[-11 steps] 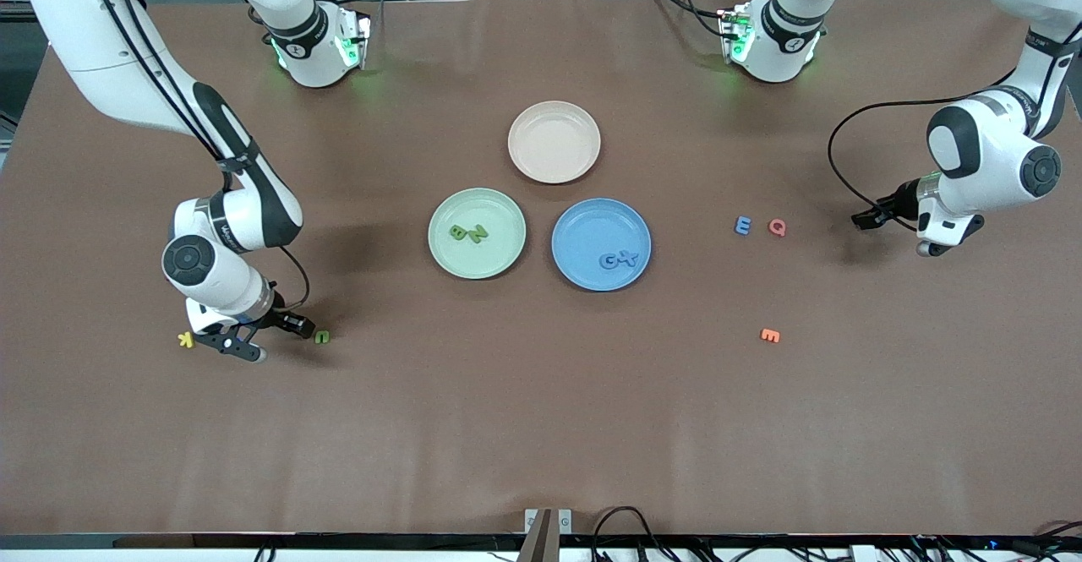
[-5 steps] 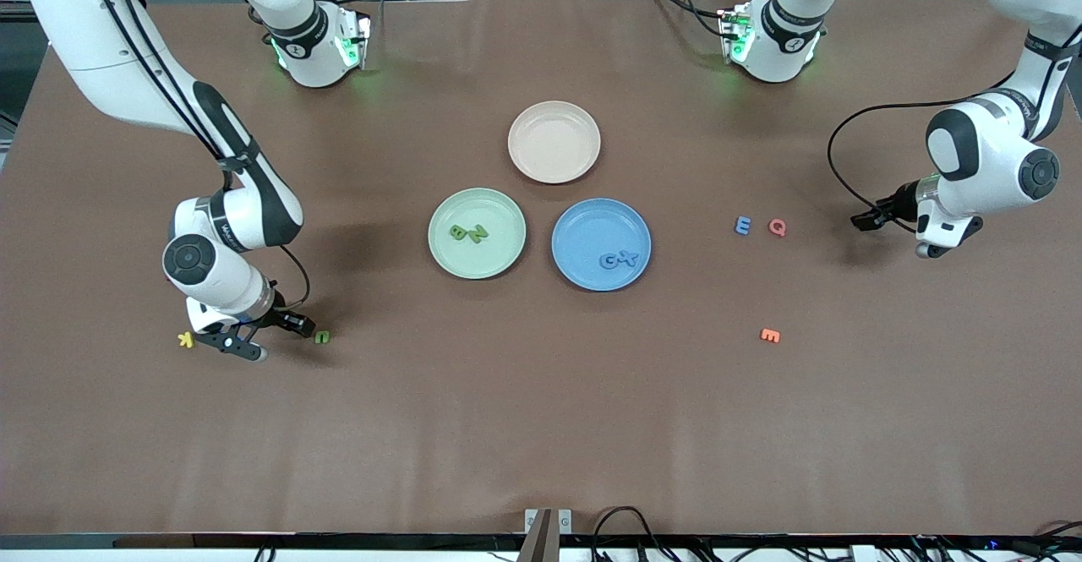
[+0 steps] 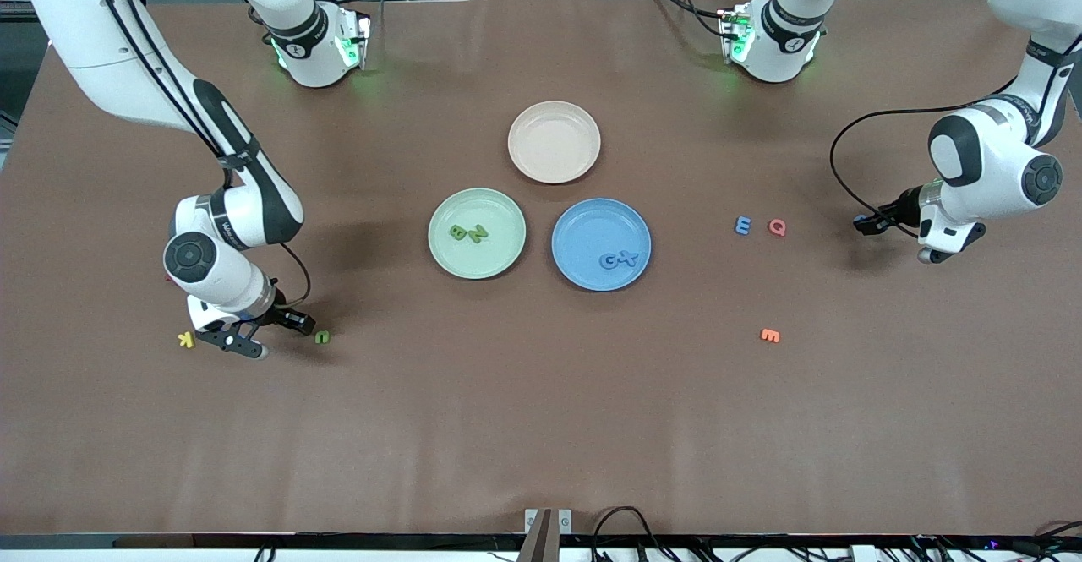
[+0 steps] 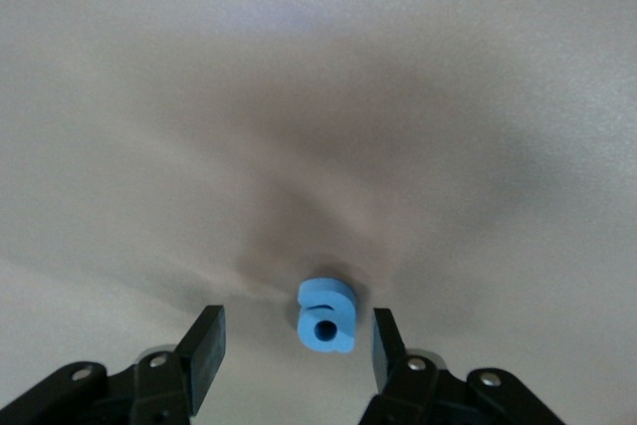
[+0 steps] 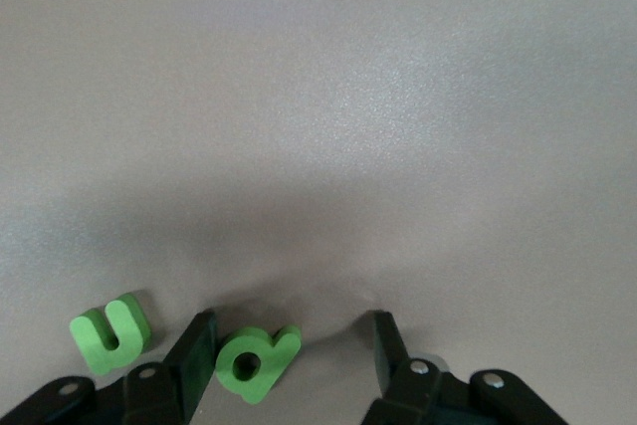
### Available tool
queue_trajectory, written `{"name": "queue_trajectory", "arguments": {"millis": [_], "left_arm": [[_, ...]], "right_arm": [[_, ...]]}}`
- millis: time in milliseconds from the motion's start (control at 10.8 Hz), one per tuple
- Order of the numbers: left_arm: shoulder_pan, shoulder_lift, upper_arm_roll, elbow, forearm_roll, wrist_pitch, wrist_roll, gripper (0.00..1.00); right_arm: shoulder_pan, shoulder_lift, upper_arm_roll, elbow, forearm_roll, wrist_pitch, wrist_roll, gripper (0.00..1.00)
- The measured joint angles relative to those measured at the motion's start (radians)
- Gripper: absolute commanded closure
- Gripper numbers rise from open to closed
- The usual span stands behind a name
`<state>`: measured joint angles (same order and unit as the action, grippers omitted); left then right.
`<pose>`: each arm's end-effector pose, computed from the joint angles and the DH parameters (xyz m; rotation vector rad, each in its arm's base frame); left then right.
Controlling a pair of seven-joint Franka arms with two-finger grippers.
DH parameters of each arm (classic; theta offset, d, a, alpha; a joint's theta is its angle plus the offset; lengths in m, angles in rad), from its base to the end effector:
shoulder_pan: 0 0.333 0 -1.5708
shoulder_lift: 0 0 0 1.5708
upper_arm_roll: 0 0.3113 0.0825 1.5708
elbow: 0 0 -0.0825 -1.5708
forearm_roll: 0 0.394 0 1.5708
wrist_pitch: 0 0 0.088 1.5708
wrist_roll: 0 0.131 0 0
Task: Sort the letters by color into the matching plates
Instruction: 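Close the right gripper on the green d while the left gripper grips the a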
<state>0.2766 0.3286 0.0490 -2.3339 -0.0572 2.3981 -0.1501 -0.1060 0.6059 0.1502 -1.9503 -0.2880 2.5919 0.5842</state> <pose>0.4586 0.1553 0.1402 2.9711 0.7942 -0.4038 0.6246 0.0299 0.1353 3.0467 -0.5010 0.1073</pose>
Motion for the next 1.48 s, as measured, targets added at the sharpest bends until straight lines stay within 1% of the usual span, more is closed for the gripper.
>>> {"name": "queue_trajectory", "arguments": {"millis": [277, 369, 646, 738, 830, 922, 1107, 1199, 1383, 1476], "left_arm": [[0.006, 0.000, 0.006, 0.000, -0.087, 0.000, 0.070, 0.32], [0.005, 0.000, 0.006, 0.000, -0.094, 0.000, 0.072, 0.32], [0.005, 0.001, 0.006, -0.004, -0.102, 0.000, 0.072, 0.32], [0.005, 0.002, 0.006, -0.005, -0.109, 0.000, 0.073, 0.35], [0.005, 0.005, 0.006, -0.006, -0.122, 0.000, 0.076, 0.39], [0.005, 0.008, 0.006, -0.006, -0.127, 0.000, 0.078, 0.47], [0.003, 0.009, 0.005, -0.006, -0.129, 0.000, 0.079, 0.47], [0.002, 0.009, 0.005, -0.006, -0.129, 0.000, 0.079, 0.51], [0.001, 0.009, 0.005, -0.006, -0.129, 0.000, 0.079, 0.53], [0.001, 0.009, 0.005, -0.006, -0.129, 0.000, 0.079, 0.56]], "right_arm": [[0.000, -0.003, 0.003, 0.000, 0.000, 0.002, 0.000, 0.49], [0.000, -0.004, 0.003, -0.001, 0.000, 0.001, 0.000, 0.51], [-0.001, -0.005, 0.005, -0.001, 0.000, 0.002, -0.001, 0.67], [-0.001, -0.006, 0.005, -0.001, 0.000, 0.002, -0.001, 0.72], [-0.001, -0.007, 0.005, -0.001, 0.000, 0.002, -0.001, 0.72], [-0.001, -0.007, 0.005, -0.001, 0.000, 0.002, -0.001, 0.73], [-0.002, -0.007, 0.005, -0.001, 0.000, 0.002, -0.001, 0.73], [-0.002, -0.007, 0.005, -0.001, 0.000, 0.002, -0.001, 0.74], [-0.002, -0.007, 0.005, -0.001, 0.000, 0.002, -0.001, 0.76], [-0.003, -0.007, 0.005, -0.001, 0.000, 0.002, -0.004, 0.76]]}}
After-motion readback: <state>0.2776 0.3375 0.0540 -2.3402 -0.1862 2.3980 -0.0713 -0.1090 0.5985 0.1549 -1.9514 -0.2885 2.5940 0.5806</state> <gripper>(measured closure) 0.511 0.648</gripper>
